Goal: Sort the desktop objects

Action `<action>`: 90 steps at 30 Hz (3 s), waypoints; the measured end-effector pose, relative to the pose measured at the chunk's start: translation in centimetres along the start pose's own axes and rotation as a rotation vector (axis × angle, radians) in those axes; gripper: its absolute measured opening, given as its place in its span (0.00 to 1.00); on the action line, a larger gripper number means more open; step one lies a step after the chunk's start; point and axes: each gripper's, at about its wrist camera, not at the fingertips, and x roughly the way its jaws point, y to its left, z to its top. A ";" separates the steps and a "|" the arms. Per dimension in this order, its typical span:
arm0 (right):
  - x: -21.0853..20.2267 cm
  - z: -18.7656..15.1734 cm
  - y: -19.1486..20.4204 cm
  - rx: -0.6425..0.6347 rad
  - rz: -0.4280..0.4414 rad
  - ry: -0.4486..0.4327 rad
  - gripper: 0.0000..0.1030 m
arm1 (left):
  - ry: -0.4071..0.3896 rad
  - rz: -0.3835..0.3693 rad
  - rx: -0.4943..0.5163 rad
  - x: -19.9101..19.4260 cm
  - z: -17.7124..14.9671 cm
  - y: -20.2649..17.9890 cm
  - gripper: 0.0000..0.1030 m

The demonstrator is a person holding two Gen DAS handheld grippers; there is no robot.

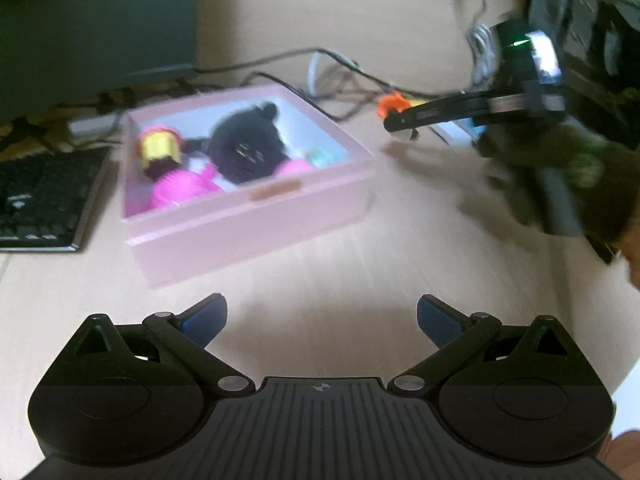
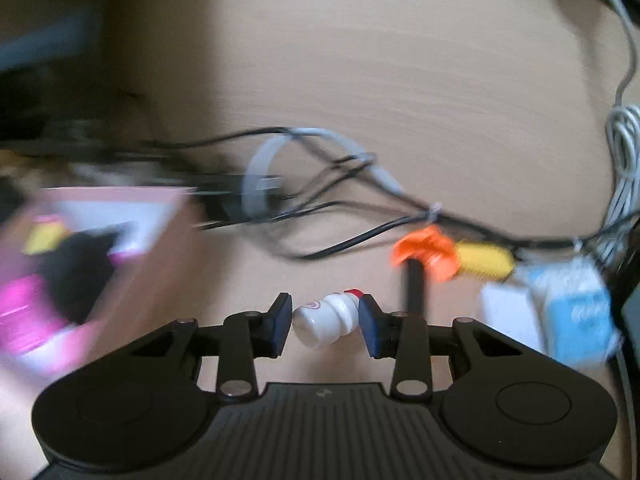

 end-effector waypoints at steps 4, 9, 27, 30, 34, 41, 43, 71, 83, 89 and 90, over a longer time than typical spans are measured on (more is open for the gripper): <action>-3.1 -1.0 0.5 -0.035 0.058 -0.024 0.43 | 0.045 -0.026 0.020 1.2 -0.6 -1.5 1.00; 1.5 1.2 -2.6 0.027 -0.127 -0.041 0.43 | 0.052 -0.023 0.039 0.9 -0.7 -2.0 1.00; -4.2 -5.0 -4.1 0.117 -0.064 0.077 0.16 | -0.002 0.001 0.009 1.4 -0.4 -3.9 1.00; -7.9 -7.7 -2.9 0.087 -0.010 0.074 0.16 | -0.022 -0.022 0.052 2.0 -0.2 -5.6 1.00; -11.3 -10.6 -1.5 -0.025 -0.022 0.075 0.17 | -0.040 -0.042 0.096 3.1 0.4 -7.7 1.00; -14.7 -13.7 -2.3 0.043 -0.170 0.017 0.66 | -0.052 -0.039 0.101 6.6 2.6 -9.3 0.70; -15.5 -14.2 -3.0 0.124 -0.161 0.005 0.71 | -0.052 -0.036 0.114 7.8 3.4 -9.6 0.68; -10.4 -10.7 -3.4 0.042 -0.019 0.069 0.18 | 0.023 0.113 0.030 2.5 -2.3 -2.0 0.40; -11.8 -12.8 3.3 -0.249 0.121 0.062 0.37 | -0.007 0.146 -0.026 1.3 -2.6 -0.3 0.66; -12.6 -13.4 0.9 -0.206 0.021 0.070 0.56 | -0.022 0.062 0.006 1.9 -2.4 -2.3 0.75; -12.7 -13.4 0.3 -0.170 0.023 0.077 0.57 | -0.027 0.049 0.025 2.2 -2.2 -2.8 0.76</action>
